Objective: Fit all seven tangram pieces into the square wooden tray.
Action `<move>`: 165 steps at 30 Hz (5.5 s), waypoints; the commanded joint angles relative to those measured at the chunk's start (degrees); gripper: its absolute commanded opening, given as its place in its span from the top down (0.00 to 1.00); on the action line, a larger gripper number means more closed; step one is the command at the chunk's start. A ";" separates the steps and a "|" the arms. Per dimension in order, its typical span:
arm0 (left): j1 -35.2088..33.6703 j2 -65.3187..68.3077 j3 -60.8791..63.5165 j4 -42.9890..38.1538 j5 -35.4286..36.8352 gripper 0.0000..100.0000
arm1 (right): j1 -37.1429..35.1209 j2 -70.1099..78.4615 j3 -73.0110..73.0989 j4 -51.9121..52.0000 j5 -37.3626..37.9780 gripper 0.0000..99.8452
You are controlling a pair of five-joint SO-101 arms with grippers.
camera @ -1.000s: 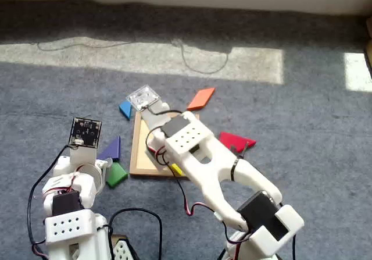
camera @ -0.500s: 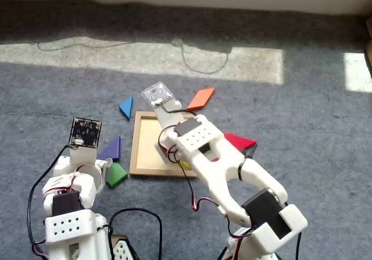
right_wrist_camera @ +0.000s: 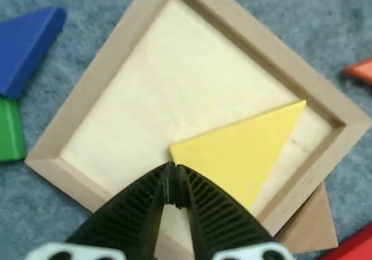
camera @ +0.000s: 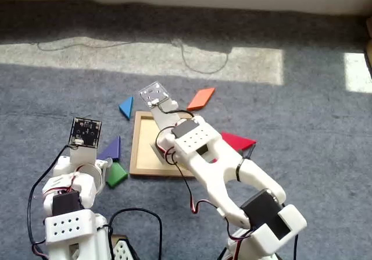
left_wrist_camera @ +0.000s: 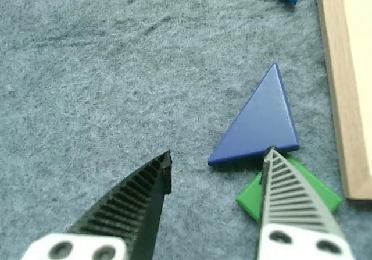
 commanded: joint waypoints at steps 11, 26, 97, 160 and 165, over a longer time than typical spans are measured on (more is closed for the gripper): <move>0.48 -0.75 -0.31 -1.05 0.35 0.74 | 2.59 3.21 2.68 -16.40 -0.35 0.98; 0.48 -0.75 -0.31 -1.05 0.35 0.74 | 13.05 8.13 -13.49 2.59 -0.09 0.98; 0.57 -0.75 -0.31 -1.05 0.35 0.74 | 27.82 19.12 -22.64 15.96 -60.48 0.57; 0.57 -0.75 -0.31 -1.05 0.35 0.74 | 23.43 20.35 -37.41 33.01 -26.64 0.63; 0.57 -0.75 -0.31 -1.05 0.35 0.74 | 23.25 28.35 -37.93 33.36 -26.55 0.63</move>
